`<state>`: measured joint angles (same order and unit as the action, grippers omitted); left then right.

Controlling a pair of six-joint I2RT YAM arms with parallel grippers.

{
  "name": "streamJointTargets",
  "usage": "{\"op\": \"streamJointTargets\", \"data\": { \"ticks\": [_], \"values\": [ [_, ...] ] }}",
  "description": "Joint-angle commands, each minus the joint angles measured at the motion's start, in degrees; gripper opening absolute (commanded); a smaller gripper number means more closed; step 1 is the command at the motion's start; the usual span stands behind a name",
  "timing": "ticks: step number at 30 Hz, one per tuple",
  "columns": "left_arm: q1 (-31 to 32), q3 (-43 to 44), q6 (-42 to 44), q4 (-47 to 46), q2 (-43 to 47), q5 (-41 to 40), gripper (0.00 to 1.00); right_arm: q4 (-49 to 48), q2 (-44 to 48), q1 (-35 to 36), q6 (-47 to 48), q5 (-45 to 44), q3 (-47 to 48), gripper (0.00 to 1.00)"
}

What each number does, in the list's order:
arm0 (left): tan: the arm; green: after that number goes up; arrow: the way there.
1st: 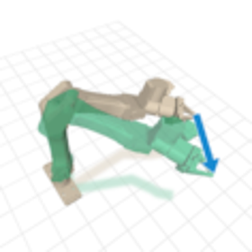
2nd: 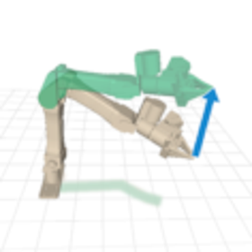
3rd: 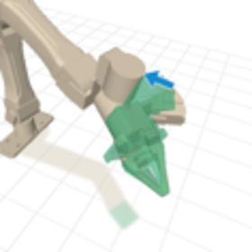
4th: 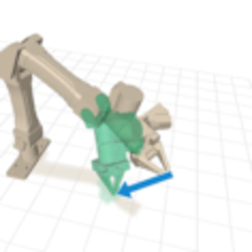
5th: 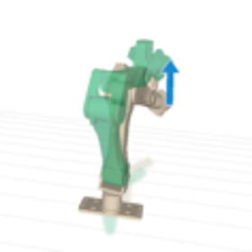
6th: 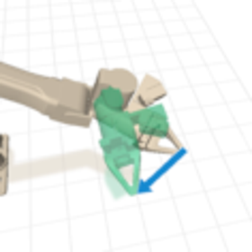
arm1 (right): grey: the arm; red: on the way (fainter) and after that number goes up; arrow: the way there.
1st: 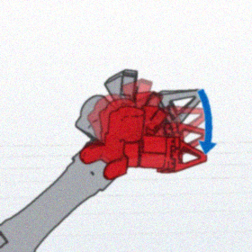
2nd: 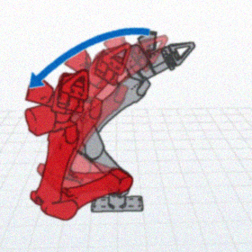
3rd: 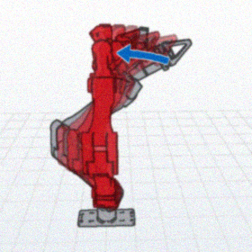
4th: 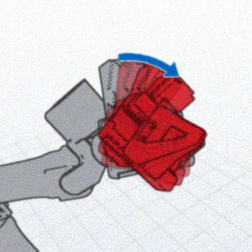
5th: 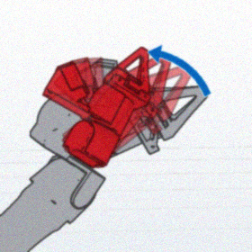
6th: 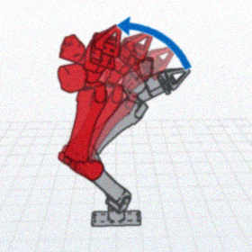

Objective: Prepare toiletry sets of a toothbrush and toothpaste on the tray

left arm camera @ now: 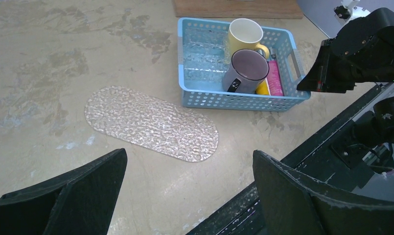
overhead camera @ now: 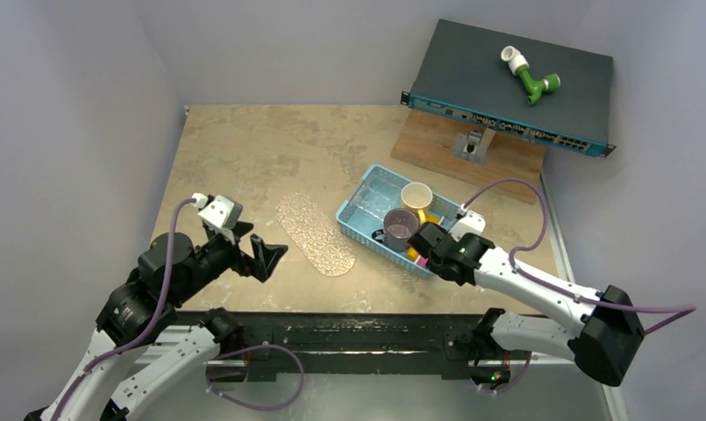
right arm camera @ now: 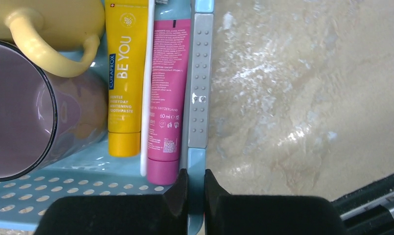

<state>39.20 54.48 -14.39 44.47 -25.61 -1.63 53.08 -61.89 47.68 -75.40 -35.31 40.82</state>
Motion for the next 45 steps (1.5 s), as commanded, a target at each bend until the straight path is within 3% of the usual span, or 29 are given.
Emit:
{"op": "streamJointTargets", "data": {
  "ticks": [1, 8, 16, 26, 34, 45],
  "values": [
    [0.3, -0.7, 0.4, -0.9, 0.3, -2.1, 1.00, -11.3, -2.0, 0.5, 14.3, -1.2, 4.0, 0.00],
    [0.3, -1.4, 1.0, -1.7, 1.9, -2.2, 1.00, -20.6, -4.6, 0.5, 28.7, 0.5, 4.8, 0.00],
    [0.2, -1.8, 1.1, -0.1, 2.2, -1.9, 1.00, -25.4, -8.6, -0.3, 38.0, 1.1, 7.3, 0.00],
    [0.2, -3.2, -0.4, 2.5, 3.9, -3.1, 1.00, -32.9, -8.5, -10.6, 47.6, 9.5, 9.4, 0.00],
    [0.2, -3.1, 0.0, 2.6, 2.8, -3.3, 1.00, -33.8, -11.6, -11.9, 48.9, 9.9, 10.4, 0.00],
    [0.2, -3.1, -0.1, 2.6, 2.8, -4.4, 1.00, -34.8, -14.1, -13.9, 43.8, 5.5, 7.0, 0.00]
  ]
}}
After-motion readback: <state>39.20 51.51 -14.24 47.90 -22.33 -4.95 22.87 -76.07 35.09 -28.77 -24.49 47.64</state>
